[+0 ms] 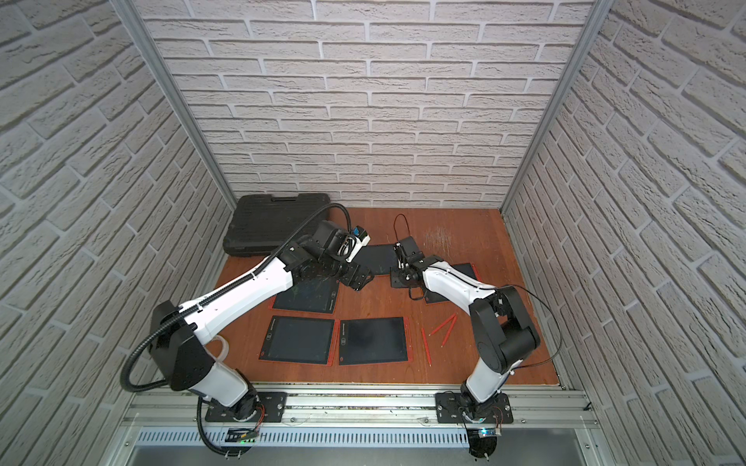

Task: Place the stylus back onto the writing tablet
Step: Place the stylus on the writing tablet, then move the writing tablet to the center of the board.

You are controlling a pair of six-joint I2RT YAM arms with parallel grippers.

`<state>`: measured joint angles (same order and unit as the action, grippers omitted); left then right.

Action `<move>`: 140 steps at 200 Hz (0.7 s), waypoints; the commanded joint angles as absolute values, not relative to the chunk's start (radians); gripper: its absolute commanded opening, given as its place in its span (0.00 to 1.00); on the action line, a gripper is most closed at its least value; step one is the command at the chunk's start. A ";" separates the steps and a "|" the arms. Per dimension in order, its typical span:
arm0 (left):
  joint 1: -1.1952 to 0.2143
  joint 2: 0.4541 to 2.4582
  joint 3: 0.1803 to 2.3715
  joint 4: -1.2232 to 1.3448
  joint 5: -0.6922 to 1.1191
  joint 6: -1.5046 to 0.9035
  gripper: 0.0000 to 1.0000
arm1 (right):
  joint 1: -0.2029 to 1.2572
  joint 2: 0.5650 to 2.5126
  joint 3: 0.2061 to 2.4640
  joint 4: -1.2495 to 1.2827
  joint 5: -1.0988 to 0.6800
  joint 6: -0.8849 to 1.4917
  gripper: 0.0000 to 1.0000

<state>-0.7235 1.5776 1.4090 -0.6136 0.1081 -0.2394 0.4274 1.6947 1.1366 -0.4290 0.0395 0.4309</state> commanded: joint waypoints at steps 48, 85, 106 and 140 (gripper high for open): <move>-0.562 1.689 1.455 -0.651 0.133 -0.515 0.98 | 0.433 1.726 1.157 -0.391 0.000 0.508 0.35; -0.544 1.794 1.491 -0.639 0.096 -0.600 0.98 | 0.432 1.717 1.101 -0.344 -0.030 0.527 0.36; -0.544 1.889 1.570 -0.674 0.058 -0.622 0.98 | 0.433 1.705 1.074 -0.318 -0.044 0.534 0.35; -0.543 2.027 1.685 -0.721 -0.004 -0.647 0.98 | 0.431 1.651 1.025 -0.310 -0.032 0.540 0.36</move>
